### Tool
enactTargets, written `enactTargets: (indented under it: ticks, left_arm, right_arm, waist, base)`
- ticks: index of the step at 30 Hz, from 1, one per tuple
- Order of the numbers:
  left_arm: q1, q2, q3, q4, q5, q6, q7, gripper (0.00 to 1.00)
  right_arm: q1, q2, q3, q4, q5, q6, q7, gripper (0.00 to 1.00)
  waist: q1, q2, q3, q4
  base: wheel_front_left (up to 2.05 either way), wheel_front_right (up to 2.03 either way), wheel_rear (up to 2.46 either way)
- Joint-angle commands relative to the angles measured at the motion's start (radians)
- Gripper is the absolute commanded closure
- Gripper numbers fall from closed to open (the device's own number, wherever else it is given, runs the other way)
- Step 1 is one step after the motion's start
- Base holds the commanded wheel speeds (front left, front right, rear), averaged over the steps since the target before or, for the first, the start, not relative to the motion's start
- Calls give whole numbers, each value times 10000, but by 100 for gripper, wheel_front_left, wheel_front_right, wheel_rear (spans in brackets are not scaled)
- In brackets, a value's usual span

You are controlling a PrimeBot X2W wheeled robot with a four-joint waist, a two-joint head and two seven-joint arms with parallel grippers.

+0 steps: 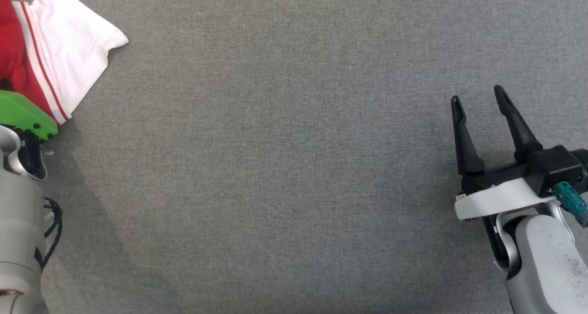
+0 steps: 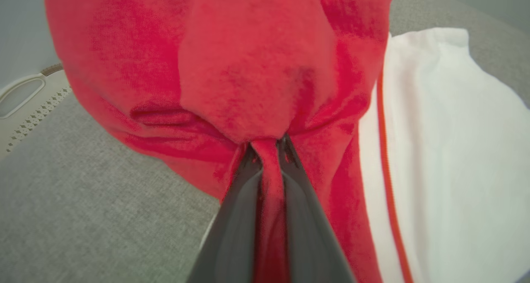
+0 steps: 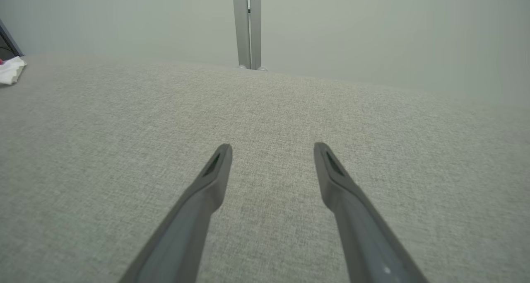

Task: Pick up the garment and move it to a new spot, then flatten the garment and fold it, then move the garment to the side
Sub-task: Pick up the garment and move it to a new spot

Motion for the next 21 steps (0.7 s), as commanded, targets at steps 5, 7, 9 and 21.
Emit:
enactTargets:
  ticks: [5,7,9,21]
  left_arm:
    - [-282,142,-39,-505,-99,-833,-525,100]
    - [-314,416,-173,-780,45,-1018,-740,100]
    - [-436,520,-287,-1066,71,-1120,-826,100]
    - [-1081,107,-1618,-4869,-107,-1360,62,100]
  right_arm:
    - [-18,277,116,520,165,-19,-212,0]
    - [11,406,129,781,212,-19,-258,0]
    - [32,519,177,1014,270,-19,-292,0]
    - [404,1020,140,1384,609,-19,-326,0]
  waist:
    - [0,-1,-1013,361]
    - [0,-1,-1440,424]
    - [0,-1,-1855,436]
    - [0,-1,-3624,-190]
  base:
    - [0,0,0]
    - [0,0,0]
    - [0,0,0]
    - [0,0,0]
